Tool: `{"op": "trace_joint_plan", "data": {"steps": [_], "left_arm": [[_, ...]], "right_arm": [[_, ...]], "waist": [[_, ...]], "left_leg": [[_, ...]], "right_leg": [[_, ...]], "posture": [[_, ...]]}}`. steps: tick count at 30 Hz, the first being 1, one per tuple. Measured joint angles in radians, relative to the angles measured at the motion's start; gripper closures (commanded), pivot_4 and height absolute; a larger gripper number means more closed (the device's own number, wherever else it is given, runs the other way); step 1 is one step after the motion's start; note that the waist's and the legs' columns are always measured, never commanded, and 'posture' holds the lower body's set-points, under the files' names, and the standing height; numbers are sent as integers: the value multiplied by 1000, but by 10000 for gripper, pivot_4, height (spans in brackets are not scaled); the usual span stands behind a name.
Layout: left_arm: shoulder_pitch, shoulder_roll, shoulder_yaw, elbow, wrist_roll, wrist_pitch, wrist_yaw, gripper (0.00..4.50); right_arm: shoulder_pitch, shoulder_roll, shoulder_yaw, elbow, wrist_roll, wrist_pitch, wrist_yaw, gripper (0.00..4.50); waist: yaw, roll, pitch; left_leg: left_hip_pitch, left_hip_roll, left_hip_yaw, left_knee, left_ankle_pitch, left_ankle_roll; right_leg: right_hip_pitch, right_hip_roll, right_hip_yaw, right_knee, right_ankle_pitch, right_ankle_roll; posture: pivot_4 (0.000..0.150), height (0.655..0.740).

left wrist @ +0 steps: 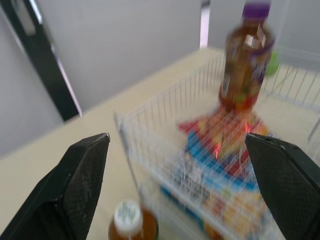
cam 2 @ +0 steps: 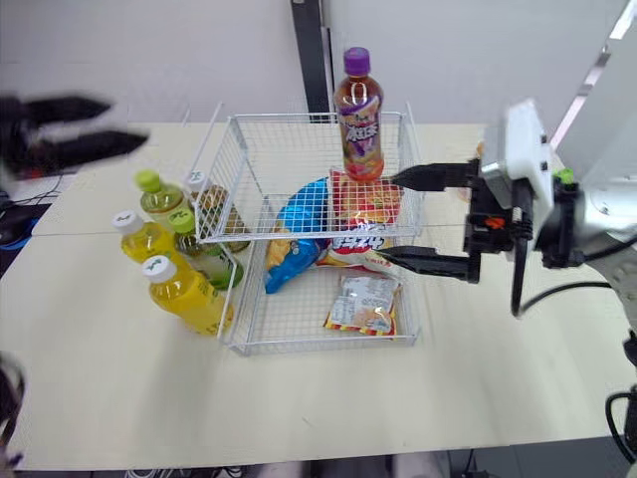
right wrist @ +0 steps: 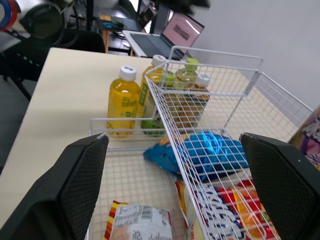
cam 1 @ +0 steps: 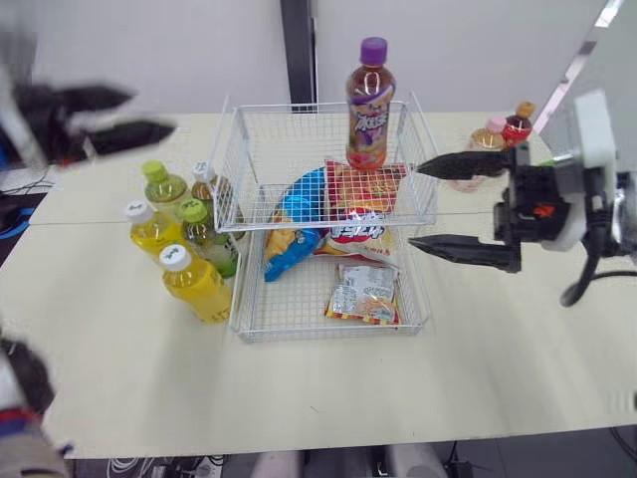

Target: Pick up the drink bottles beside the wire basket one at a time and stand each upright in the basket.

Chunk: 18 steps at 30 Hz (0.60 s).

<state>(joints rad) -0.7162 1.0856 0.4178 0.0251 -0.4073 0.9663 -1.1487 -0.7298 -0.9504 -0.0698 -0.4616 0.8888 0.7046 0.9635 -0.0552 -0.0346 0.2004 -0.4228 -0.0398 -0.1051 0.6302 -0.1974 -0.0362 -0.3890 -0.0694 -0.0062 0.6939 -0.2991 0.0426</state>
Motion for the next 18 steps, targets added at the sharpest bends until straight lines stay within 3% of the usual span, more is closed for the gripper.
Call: {"op": "trace_joint_plan", "data": {"steps": [8, 12, 18], "left_arm": [[353, -29, 279, -8, -33, -88, 18, 188], [410, -95, 295, -15, -60, -120, 70, 188], [398, -263, 239, -106, -51, -193, 295, 188]], "right_arm": [[-41, 80, 97, 35, -78, -33, 79, 0], [-41, 102, 104, 29, -94, -34, 81, 0], [-30, 123, 104, 9, -121, -33, 67, 0]], "waist": [[21, -1, 0], [29, -1, 0], [28, -2, 0]], "left_leg": [[0, 0, 0, 0, 0, 0], [0, -1, -1, 0, 0, 0], [0, 0, -1, 0, 0, 0]], "right_leg": [[0, -1, 0, -1, 0, 0], [0, -2, -1, -1, 1, -2], [0, -2, -1, -2, 3, -4]], "posture": [[1500, 7400], [1500, 7400], [1500, 7400]]}}
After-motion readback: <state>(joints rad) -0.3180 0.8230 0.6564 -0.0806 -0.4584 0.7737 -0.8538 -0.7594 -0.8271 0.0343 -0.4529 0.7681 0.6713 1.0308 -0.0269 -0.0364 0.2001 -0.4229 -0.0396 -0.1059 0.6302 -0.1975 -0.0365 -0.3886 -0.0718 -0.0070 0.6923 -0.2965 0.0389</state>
